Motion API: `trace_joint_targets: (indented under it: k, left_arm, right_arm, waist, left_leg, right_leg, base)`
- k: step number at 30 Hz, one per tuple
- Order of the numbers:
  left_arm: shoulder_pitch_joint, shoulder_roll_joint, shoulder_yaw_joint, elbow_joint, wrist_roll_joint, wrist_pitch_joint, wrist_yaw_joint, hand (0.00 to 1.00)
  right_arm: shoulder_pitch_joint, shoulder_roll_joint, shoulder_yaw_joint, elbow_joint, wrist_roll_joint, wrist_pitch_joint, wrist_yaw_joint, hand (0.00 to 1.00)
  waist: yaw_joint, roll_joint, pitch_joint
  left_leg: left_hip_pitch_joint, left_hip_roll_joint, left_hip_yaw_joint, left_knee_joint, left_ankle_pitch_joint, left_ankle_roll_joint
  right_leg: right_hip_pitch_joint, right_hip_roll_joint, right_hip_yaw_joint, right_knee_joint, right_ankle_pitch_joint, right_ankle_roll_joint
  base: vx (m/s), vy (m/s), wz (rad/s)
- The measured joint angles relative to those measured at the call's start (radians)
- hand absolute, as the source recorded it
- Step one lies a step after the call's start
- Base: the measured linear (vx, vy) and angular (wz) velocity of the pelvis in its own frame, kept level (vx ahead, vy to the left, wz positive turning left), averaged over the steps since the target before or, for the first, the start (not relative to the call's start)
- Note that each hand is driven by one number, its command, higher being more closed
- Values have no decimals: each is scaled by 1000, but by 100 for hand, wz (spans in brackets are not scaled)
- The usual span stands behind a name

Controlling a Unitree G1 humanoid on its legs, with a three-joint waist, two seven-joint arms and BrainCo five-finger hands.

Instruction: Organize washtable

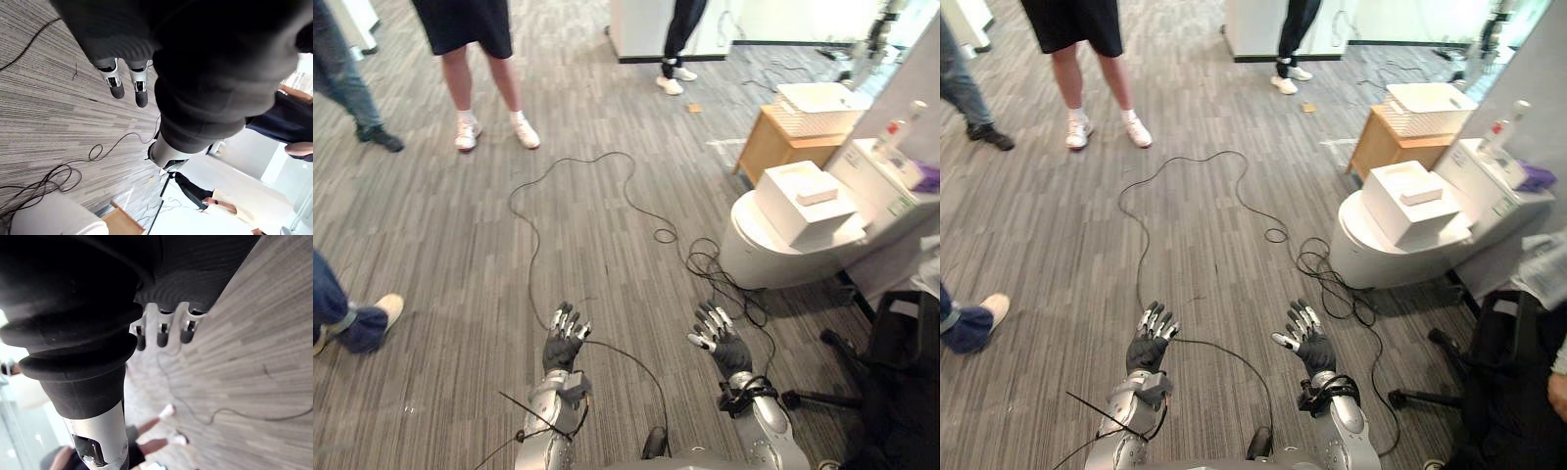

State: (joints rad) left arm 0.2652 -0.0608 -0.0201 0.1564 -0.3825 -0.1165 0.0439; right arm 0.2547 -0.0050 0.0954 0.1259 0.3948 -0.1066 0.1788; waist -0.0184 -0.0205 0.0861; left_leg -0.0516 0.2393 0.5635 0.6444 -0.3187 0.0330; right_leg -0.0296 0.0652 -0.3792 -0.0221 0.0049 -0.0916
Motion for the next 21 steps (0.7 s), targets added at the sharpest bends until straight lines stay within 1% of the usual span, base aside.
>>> trace_joint_targets:
  k: [1, 2, 3, 4, 5, 6, 7, 8, 9, 10, 11, 13, 16, 17, 21]
  left_arm:
    - [6, 0, 3, 5, 0, 0, 2, 0]
    - [15, 2, 8, 5, 1, -1, 5, 0]
    - [28, 5, 14, 6, 1, -2, 6, 0]
    - [38, 6, 15, 6, 1, -4, 6, 0]
    - [40, 4, 14, 7, 0, -4, 7, 0]
    - [41, -1, 12, 15, 1, -4, 7, 0]
    - [41, -2, 12, 18, 1, -5, 7, 0]
    - [41, -2, 13, 17, 1, -5, 7, 0]
    - [41, 4, 14, 16, 1, -7, 7, 0]
    - [43, 8, 14, 15, 1, -6, 6, 0]
    - [43, 8, 14, 13, 1, -6, 6, 0]
    - [48, 11, 13, 0, 1, -6, 5, 0]
    - [50, 29, 13, -4, 1, -6, 4, 0]
    - [87, 46, -55, 0, 0, 3, -1, 0]
    - [87, 46, -54, 0, 0, 3, -1, 0]
  right_arm:
    - [-5, -1, -1, 12, 0, 0, -1, 0]
    - [-6, -3, 0, 20, 1, 0, -1, 0]
    - [-5, -4, -3, 25, 3, -1, -1, 0]
    - [-3, -10, -8, 27, 11, -2, -1, 0]
    - [-1, -16, -9, 27, 19, -3, -2, 0]
    - [4, -26, -13, 41, 30, -4, -2, 0]
    - [27, -20, -20, 55, 38, -1, -5, 0]
    - [39, -15, -21, 55, 44, 0, -6, 0]
    - [57, -10, -21, 55, 50, 1, -5, 0]
    - [68, -1, -22, 57, 70, 6, -6, 0]
    - [67, 1, -22, 60, 78, 8, -6, 0]
    - [56, 2, -21, 93, 99, 12, -5, 0]
    - [38, 7, -19, 124, 108, 30, -5, 0]
    - [9, 26, -2, 187, 114, 41, -5, 0]
    - [9, 25, -4, 187, 114, 41, -5, 0]
  waist:
    - [9, 0, 4]
    - [10, -4, 7]
    - [9, -10, 10]
    - [10, -10, 10]
    - [10, -3, 13]
    - [8, 9, 17]
    - [7, 4, 9]
    - [7, 2, 8]
    - [6, -11, 0]
    - [7, -9, 0]
    - [7, -12, -3]
    - [7, -2, -9]
    - [10, -4, -11]
    - [8, -17, -46]
    - [8, -16, -46]
  left_leg:
    - [-32, -21, -131, 3, -12, -15]
    - [-64, -39, -242, -8, -24, -37]
    - [-96, -50, -338, -55, -27, -53]
    - [-104, -52, -386, -138, -13, -77]
    - [-105, -47, -403, -198, 4, -97]
    - [-105, -49, -405, -249, 83, -110]
    - [-95, -76, -395, -283, 94, -92]
    - [-89, -93, -391, -303, 104, -78]
    - [-65, -125, -381, -345, 123, -60]
    - [-39, -153, -371, -385, 137, -48]
    - [-28, -164, -368, -402, 141, -43]
    - [3, -197, -366, -435, 148, -34]
    - [25, -215, -366, -450, 148, -33]
    - [98, -237, -365, -610, 218, -23]
    - [98, -236, -362, -610, 218, -23]
  right_leg:
    - [-1, 1, 30, 1, 0, 1]
    - [-1, 0, 53, 1, -1, 1]
    - [-4, -11, 67, 0, 0, 5]
    - [-10, -21, 78, 0, 9, 20]
    - [-11, -24, 79, 0, 18, 34]
    - [-8, -32, 86, -3, 33, 60]
    - [-3, -55, 101, -22, 44, 82]
    - [-3, -70, 103, -32, 51, 92]
    - [-4, -98, 105, -35, 61, 107]
    - [-1, -123, 107, -31, 67, 117]
    - [2, -134, 107, -28, 68, 119]
    - [13, -157, 108, -22, 72, 149]
    - [31, -170, 108, -34, 73, 151]
    - [44, -172, 107, -77, 102, 161]
    - [43, -171, 109, -77, 102, 161]
  base:
    - [-56, 120, -78]
    - [-62, 140, -80]
    - [-62, 179, -69]
    - [-46, 166, -55]
    - [-38, 215, -44]
    - [6, 264, -20]
    - [39, 279, -9]
    - [86, 295, 10]
    - [98, 270, 14]
    - [102, 310, 12]
    - [106, 277, 10]
    - [100, 195, 7]
    - [89, 112, 2]
    - [0, 0, 0]
    - [0, 0, 0]
